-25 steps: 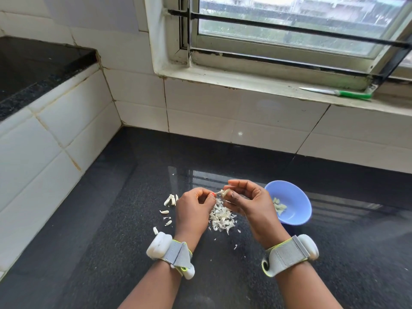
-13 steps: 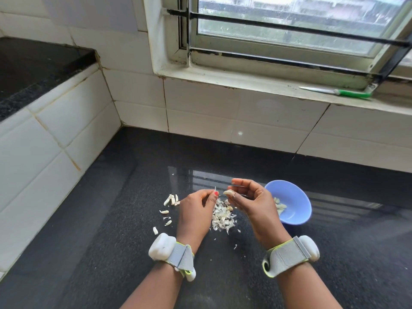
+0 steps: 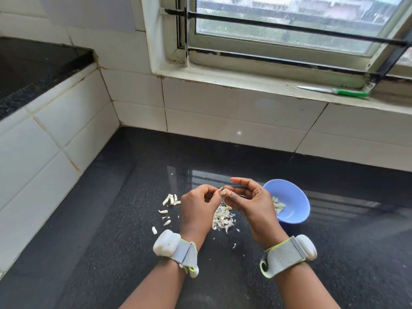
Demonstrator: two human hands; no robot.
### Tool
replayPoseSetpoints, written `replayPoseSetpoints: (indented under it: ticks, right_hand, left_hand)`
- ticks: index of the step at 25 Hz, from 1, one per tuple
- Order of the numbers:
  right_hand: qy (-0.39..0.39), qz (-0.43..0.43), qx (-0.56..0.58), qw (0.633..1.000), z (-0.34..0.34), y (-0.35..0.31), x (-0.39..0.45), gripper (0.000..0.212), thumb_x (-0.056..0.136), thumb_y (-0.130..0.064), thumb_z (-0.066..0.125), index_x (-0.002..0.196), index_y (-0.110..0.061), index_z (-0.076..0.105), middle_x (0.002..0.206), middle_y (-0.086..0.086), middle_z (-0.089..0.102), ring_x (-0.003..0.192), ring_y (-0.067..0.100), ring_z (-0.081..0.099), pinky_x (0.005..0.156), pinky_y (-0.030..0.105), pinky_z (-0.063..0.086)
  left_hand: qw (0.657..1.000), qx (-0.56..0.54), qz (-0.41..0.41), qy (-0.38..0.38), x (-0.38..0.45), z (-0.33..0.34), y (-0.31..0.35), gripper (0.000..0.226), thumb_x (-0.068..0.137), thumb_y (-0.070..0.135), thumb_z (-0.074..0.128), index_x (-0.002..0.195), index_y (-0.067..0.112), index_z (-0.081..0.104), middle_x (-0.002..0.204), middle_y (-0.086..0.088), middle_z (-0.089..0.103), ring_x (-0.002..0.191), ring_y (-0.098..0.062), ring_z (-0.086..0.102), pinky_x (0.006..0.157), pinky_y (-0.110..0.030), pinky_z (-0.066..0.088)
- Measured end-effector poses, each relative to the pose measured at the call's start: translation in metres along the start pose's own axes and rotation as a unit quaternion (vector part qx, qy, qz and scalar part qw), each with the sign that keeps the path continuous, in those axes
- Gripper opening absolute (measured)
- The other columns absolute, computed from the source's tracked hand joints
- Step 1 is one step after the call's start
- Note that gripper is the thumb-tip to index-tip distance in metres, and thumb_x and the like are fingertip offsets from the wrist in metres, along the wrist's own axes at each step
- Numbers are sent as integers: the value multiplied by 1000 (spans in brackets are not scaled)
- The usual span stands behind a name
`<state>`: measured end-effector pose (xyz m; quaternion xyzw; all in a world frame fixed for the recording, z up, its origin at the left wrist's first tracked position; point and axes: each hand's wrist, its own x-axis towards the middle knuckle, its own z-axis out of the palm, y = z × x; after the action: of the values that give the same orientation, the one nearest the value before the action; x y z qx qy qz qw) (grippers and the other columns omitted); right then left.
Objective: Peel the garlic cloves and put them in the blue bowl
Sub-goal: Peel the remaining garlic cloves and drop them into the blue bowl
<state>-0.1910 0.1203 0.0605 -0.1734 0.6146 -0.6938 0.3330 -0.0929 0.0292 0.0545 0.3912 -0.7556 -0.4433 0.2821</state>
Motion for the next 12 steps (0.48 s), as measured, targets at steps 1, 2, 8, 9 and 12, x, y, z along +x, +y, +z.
replayPoseSetpoints:
  ticks: [1,2,8,9,12]
  right_hand:
    - [0,0,-3,1000,0,0,0,37,76,1,77,110,-6,63,94,14,75,93,28,72,78,33,59]
    - [2,-2,-10,1000,0,1,0,37,76,0,77,110,-6,64,93,14,75,92,28,72,78,33,59]
    - [8,-69,-149,986,3,-3,1,34,76,-2,79,105,-15,66,85,5,76,83,17,74,74,29,60]
    - [6,-75,-160,984,3,-3,0,33,76,-3,79,104,-16,66,85,4,76,83,15,74,74,28,60]
    - [3,-78,-151,985,3,-5,-1,34,75,-4,80,104,-16,67,86,3,76,84,14,74,74,27,60]
  left_hand:
    - [1000,-4,-6,0,0,0,-1,8,83,23,69,80,18,73,65,8,67,58,-1,59,57,-18,46]
    - [1000,-10,-9,0,0,-1,-1,7,84,23,68,81,18,73,66,8,67,59,-2,59,58,-18,46]
    - [999,11,22,-25,-1,-1,1,16,86,30,66,96,23,76,83,8,74,72,-2,65,66,-17,50]
    - [999,15,22,-22,-1,-1,1,15,86,29,66,95,22,76,82,7,74,71,-3,65,66,-19,50]
    - [1000,15,6,-15,1,-1,1,13,86,25,65,88,19,76,74,4,73,65,-5,63,63,-21,48]
